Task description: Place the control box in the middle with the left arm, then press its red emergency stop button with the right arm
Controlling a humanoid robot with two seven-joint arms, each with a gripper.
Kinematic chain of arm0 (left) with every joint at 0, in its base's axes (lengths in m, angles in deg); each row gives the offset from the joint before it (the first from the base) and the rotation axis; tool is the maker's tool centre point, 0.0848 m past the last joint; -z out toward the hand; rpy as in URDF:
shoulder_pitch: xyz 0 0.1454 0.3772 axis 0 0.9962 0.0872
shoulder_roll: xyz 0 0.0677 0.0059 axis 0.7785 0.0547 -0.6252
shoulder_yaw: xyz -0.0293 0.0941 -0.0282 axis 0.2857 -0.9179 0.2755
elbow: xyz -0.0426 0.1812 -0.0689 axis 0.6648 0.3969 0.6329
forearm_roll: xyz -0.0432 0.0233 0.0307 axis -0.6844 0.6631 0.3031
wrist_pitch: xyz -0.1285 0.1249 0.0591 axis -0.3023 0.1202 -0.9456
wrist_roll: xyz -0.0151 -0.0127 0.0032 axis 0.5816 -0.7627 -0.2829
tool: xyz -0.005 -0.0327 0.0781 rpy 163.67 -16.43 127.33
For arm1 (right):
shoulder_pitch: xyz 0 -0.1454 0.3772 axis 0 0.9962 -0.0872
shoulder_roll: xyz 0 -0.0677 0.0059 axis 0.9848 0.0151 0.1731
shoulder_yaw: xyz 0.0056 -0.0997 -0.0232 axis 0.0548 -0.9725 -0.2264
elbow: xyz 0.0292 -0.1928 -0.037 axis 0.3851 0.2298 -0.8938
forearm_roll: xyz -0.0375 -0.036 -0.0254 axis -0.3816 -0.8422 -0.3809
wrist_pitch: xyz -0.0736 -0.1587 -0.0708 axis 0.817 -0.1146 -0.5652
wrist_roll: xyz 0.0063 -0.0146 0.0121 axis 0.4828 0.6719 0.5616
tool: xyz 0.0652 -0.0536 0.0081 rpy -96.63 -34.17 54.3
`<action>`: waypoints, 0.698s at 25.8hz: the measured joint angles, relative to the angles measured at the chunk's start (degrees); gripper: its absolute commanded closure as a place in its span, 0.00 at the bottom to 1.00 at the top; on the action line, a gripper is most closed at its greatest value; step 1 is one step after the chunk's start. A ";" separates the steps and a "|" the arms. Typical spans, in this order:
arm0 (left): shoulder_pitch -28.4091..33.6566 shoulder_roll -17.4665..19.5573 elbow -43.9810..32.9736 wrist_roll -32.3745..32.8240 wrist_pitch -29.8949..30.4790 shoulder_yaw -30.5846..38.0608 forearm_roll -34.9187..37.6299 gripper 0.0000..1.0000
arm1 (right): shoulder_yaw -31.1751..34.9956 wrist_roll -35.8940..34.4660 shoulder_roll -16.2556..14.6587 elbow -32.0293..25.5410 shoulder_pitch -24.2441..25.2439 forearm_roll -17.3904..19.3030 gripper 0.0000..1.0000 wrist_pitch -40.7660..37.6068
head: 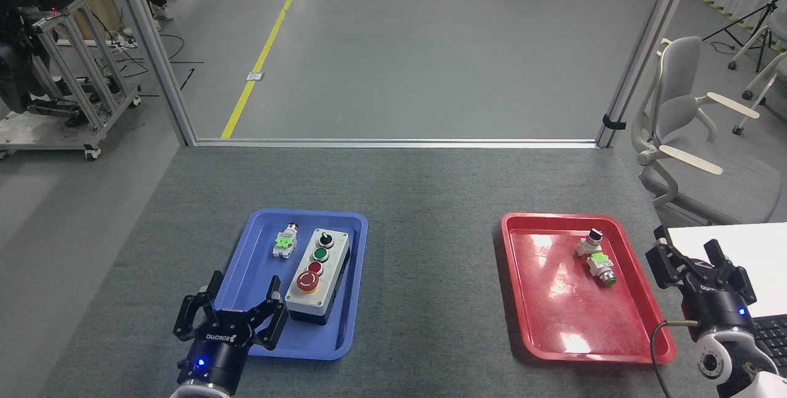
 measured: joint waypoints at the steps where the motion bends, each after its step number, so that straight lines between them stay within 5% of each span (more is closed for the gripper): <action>1: -0.02 -0.01 0.05 -0.03 0.00 0.00 0.00 0.00 | 0.05 0.00 -0.09 0.10 -0.01 0.01 0.00 -0.15; 18: -0.12 -0.16 0.40 -0.32 0.38 -0.17 -0.10 0.00 | 0.11 -0.42 0.05 0.52 0.11 -0.57 0.00 -3.63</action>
